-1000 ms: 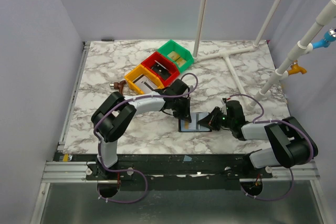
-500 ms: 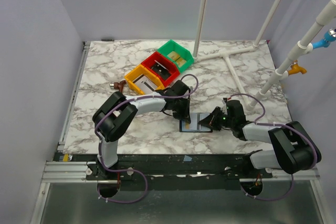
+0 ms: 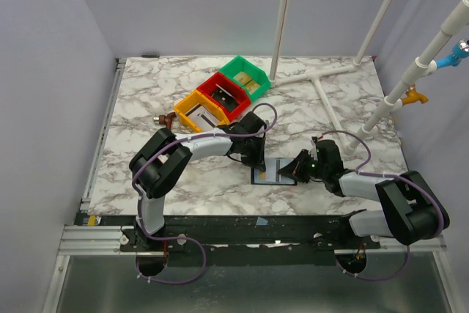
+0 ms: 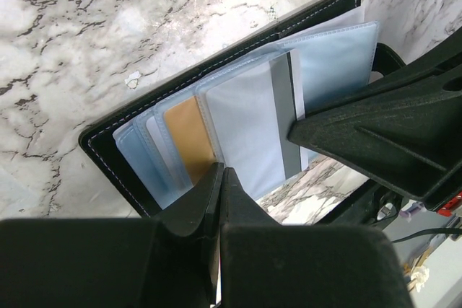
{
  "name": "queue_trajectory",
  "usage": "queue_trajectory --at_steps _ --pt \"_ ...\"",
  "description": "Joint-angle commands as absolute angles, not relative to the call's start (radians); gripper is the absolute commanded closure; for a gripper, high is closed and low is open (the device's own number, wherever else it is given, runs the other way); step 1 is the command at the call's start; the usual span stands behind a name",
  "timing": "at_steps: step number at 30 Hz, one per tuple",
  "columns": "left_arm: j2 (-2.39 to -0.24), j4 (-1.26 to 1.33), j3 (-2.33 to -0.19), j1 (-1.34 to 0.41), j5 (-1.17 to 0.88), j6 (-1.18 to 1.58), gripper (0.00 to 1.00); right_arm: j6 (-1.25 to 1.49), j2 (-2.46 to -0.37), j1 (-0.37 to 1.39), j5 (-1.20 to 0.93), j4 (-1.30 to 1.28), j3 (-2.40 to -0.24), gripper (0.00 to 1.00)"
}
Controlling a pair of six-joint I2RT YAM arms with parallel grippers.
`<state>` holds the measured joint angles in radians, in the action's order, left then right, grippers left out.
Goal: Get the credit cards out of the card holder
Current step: Remove the credit card from the card holder.
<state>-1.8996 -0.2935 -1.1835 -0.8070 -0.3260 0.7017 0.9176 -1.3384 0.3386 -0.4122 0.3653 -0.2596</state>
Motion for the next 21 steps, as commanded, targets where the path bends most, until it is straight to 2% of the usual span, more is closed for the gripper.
queue_trajectory --at_steps 1,4,9,11,21 --pt "-1.946 -0.373 -1.176 -0.797 -0.227 0.683 1.00 0.886 -1.325 0.331 -0.364 0.324 -0.261 0.95" --pt "-1.948 -0.375 -1.174 -0.795 -0.223 0.683 1.00 0.888 -1.323 0.331 -0.364 0.330 -0.258 0.94" --pt "-1.950 -0.377 -1.174 -0.793 -0.222 0.683 1.00 0.900 -1.326 0.328 -0.371 0.350 -0.247 0.81" --pt "-1.950 -0.374 -1.174 -0.792 -0.224 0.683 1.00 0.909 -1.330 0.324 -0.385 0.367 -0.241 0.79" --pt "-1.947 -0.371 -1.171 -0.792 -0.227 0.683 1.00 0.951 -1.363 0.298 -0.449 0.461 -0.209 0.79"
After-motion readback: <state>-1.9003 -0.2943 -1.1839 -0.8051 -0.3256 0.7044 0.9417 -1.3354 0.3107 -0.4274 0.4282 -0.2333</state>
